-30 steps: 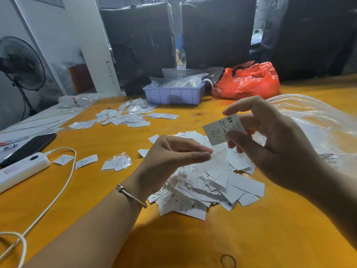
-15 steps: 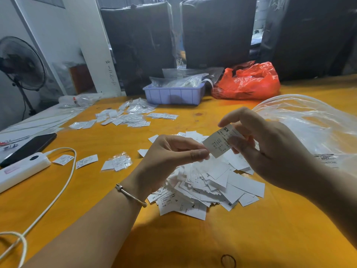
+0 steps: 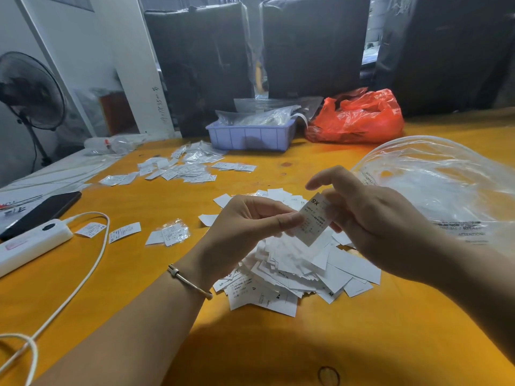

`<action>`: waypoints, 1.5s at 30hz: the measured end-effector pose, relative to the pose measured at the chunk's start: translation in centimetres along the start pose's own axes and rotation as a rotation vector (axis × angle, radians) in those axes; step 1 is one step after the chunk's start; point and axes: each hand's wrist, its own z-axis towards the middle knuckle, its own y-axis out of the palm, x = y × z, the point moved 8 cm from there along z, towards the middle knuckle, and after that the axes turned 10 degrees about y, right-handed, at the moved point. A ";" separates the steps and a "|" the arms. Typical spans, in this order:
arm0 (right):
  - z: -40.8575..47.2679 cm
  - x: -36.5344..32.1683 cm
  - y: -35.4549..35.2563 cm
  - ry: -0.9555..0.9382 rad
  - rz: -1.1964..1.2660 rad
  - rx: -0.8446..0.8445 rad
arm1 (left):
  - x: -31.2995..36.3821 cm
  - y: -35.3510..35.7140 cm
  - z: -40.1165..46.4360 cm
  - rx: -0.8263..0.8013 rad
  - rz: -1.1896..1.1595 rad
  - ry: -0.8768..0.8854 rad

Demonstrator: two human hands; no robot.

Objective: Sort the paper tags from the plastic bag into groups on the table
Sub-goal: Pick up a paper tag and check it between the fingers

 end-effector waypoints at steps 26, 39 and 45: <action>0.3 2.0 0.9 0.280 0.688 -0.029 | -0.9 -1.1 0.2 0.110 0.041 -0.011; 0.5 3.1 0.6 0.317 0.774 0.055 | -0.8 -1.3 0.3 0.127 -0.081 0.000; 0.5 2.9 0.9 0.291 0.483 0.075 | -0.5 -0.9 0.3 0.080 -0.019 -0.011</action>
